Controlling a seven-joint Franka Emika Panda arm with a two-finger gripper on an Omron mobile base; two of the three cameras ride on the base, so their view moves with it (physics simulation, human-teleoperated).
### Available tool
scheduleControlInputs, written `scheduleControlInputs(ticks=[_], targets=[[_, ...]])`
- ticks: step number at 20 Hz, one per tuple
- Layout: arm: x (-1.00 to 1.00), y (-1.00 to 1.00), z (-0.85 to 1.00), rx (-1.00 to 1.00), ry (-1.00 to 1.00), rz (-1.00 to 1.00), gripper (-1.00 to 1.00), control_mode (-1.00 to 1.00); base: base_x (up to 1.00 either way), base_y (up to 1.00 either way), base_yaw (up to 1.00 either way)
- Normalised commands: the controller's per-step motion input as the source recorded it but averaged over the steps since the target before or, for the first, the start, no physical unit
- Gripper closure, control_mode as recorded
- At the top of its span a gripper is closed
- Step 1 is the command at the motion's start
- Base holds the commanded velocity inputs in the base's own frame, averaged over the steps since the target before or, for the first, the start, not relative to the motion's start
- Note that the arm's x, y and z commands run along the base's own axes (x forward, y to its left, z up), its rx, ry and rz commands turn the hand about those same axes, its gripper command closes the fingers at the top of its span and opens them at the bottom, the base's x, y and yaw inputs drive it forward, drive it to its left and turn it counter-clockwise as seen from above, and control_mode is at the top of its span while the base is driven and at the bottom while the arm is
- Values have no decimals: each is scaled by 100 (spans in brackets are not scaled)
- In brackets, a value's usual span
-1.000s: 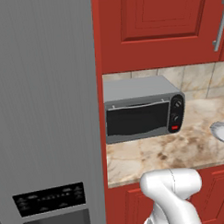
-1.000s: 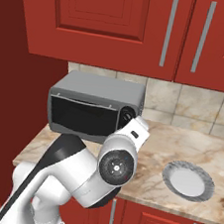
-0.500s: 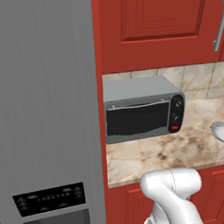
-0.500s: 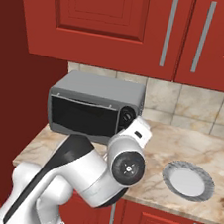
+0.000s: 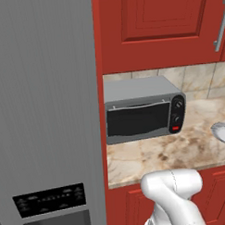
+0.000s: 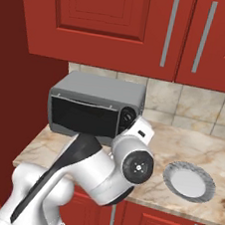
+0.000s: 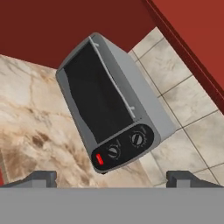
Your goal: Pull the toaster oven rack outwards. Pick up the baguette from the plate and place it on the toaster oven rack. Close the toaster oven door fully and set the temperature to the lowest setting.
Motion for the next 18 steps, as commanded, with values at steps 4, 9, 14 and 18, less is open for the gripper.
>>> scheduleControlInputs(ticks=[4, 9, 14, 18], targets=[[20, 2, -12, 0, 2, 6, -100, -100, 0, 0, 0], [20, 9, -11, 0, 5, 7, -100, -100, 0, 0, 0], [17, 9, -9, 0, 2, 7, -100, -100, 0, 0, 0], [14, 3, -5, 0, 0, 7, -100, -100, 0, 0, 0]])
